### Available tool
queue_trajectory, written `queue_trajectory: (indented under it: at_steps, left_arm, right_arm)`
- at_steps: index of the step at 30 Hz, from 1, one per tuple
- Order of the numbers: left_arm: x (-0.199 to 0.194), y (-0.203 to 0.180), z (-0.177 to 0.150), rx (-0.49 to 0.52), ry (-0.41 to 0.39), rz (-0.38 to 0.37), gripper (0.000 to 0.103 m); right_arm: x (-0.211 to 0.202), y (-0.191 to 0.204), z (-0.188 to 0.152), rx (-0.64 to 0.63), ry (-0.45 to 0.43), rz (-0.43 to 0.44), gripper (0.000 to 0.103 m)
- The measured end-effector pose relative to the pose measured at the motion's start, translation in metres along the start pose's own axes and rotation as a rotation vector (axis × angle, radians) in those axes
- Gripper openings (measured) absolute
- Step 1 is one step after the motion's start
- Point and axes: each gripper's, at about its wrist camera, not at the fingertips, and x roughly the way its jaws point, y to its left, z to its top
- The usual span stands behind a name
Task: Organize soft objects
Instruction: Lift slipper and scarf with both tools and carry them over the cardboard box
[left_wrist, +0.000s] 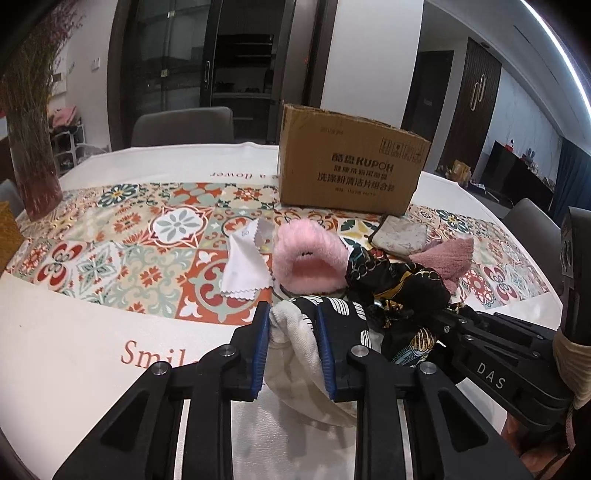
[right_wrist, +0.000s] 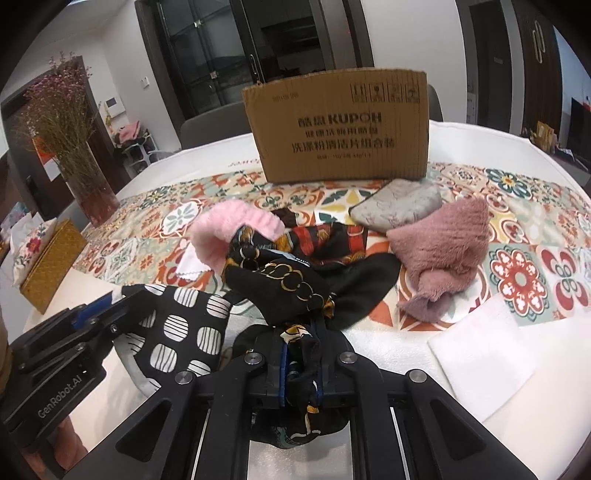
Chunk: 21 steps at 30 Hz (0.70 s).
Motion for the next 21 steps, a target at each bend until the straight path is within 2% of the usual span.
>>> queue_trajectory:
  at_steps: [10, 21]
  left_arm:
    - [-0.024, -0.008, 0.026, 0.028, -0.087, 0.028, 0.025]
    - [-0.047, -0.021, 0.069, 0.037, -0.192, 0.014, 0.025]
  right_arm:
    - [-0.029, 0.004, 0.015, 0.001, -0.073, -0.002, 0.01]
    - [-0.07, 0.004, 0.053, -0.003, -0.197, -0.023, 0.01]
